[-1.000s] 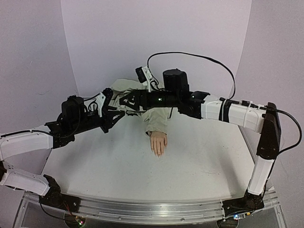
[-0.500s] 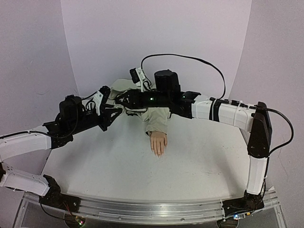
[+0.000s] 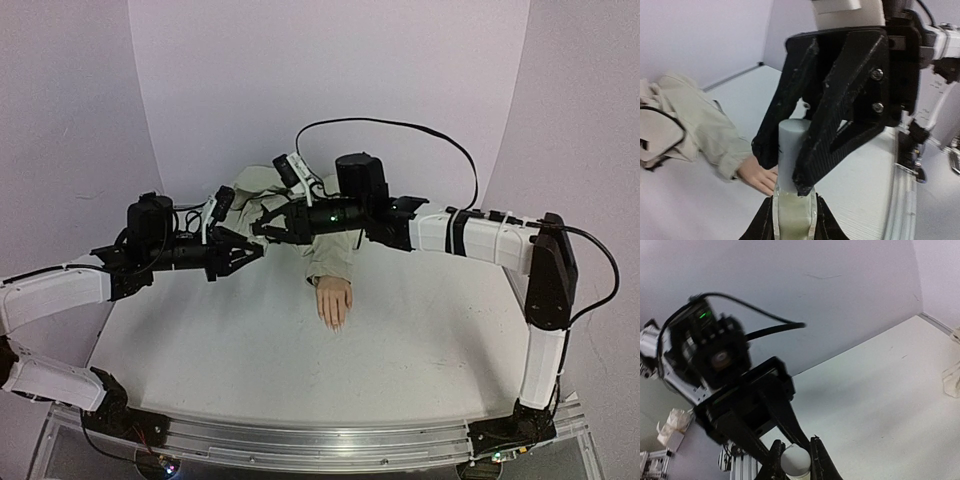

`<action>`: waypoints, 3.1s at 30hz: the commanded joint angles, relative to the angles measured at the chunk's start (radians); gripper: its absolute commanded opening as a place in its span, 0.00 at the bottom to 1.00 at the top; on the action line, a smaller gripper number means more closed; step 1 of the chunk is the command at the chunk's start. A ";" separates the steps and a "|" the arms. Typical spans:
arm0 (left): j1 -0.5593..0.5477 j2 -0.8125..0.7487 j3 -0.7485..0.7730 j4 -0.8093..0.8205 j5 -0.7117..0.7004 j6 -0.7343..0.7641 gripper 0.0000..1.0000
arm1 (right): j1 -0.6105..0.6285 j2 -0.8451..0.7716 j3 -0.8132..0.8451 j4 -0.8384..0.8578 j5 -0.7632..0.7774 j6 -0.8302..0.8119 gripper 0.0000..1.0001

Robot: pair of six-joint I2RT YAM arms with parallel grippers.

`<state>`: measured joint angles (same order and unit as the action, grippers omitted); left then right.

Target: Paint the nails

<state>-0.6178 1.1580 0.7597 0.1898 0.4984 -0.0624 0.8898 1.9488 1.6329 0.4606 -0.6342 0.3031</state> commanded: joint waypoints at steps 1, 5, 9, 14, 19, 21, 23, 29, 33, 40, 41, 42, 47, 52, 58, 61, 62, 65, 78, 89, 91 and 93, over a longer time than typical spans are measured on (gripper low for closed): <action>0.072 0.042 0.142 0.084 0.554 -0.079 0.00 | 0.035 -0.085 -0.047 0.033 -0.539 -0.130 0.07; 0.076 0.035 0.159 0.087 0.690 -0.069 0.00 | 0.037 -0.148 -0.121 0.028 -0.497 -0.153 0.09; 0.076 0.035 0.135 0.088 0.523 -0.065 0.00 | 0.039 -0.166 -0.137 0.026 -0.347 -0.123 0.29; 0.071 0.019 0.078 0.088 0.236 -0.034 0.00 | 0.041 -0.160 -0.101 -0.006 -0.021 0.025 0.70; 0.049 -0.034 -0.004 0.086 0.095 0.075 0.00 | 0.040 -0.179 -0.083 -0.113 0.073 0.115 0.84; 0.041 -0.053 -0.035 0.085 0.082 0.124 0.00 | 0.041 -0.190 -0.081 -0.169 0.104 0.130 0.85; 0.026 -0.069 -0.061 0.085 0.058 0.157 0.00 | 0.042 -0.199 -0.081 -0.218 0.124 0.139 0.85; -0.056 -0.060 -0.093 0.080 0.003 0.215 0.00 | 0.067 -0.151 0.005 -0.392 0.191 0.150 0.83; -0.082 -0.049 -0.101 0.078 -0.019 0.223 0.00 | 0.092 -0.102 0.086 -0.456 0.197 0.156 0.76; -0.086 -0.065 -0.108 0.074 -0.031 0.232 0.00 | 0.099 -0.048 0.173 -0.540 0.196 0.152 0.55; -0.086 -0.067 -0.109 0.073 -0.031 0.233 0.00 | 0.100 -0.043 0.177 -0.551 0.194 0.151 0.54; -0.087 -0.067 -0.110 0.073 -0.028 0.233 0.00 | 0.100 -0.036 0.183 -0.560 0.194 0.150 0.53; -0.088 -0.065 -0.110 0.067 -0.025 0.238 0.00 | 0.099 -0.008 0.217 -0.602 0.198 0.135 0.47; -0.088 -0.061 -0.104 0.062 -0.018 0.245 0.00 | 0.100 -0.003 0.234 -0.623 0.230 0.126 0.43; -0.088 -0.049 -0.102 0.056 -0.016 0.248 0.00 | 0.100 -0.009 0.247 -0.631 0.258 0.122 0.43; -0.088 -0.047 -0.099 0.053 -0.011 0.249 0.00 | 0.099 -0.005 0.256 -0.643 0.254 0.119 0.35; -0.088 -0.046 -0.097 0.052 -0.011 0.250 0.00 | 0.100 -0.003 0.259 -0.649 0.254 0.115 0.31; -0.088 -0.041 -0.093 0.050 -0.010 0.256 0.00 | 0.099 -0.002 0.267 -0.658 0.258 0.107 0.25; -0.088 -0.036 -0.091 0.045 -0.002 0.258 0.00 | 0.099 -0.002 0.257 -0.660 0.245 0.091 0.26; -0.088 -0.039 -0.089 0.043 0.007 0.257 0.00 | 0.099 0.009 0.252 -0.662 0.237 0.082 0.23; -0.088 -0.039 -0.089 0.043 0.007 0.256 0.00 | 0.100 0.010 0.255 -0.660 0.234 0.083 0.18; -0.088 -0.040 -0.090 0.043 0.007 0.257 0.00 | 0.099 0.007 0.254 -0.660 0.237 0.082 0.15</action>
<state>-0.7017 1.1267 0.6407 0.2085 0.4808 0.1848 0.9871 1.9480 1.8595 -0.1959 -0.3782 0.3958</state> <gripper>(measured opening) 0.210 0.182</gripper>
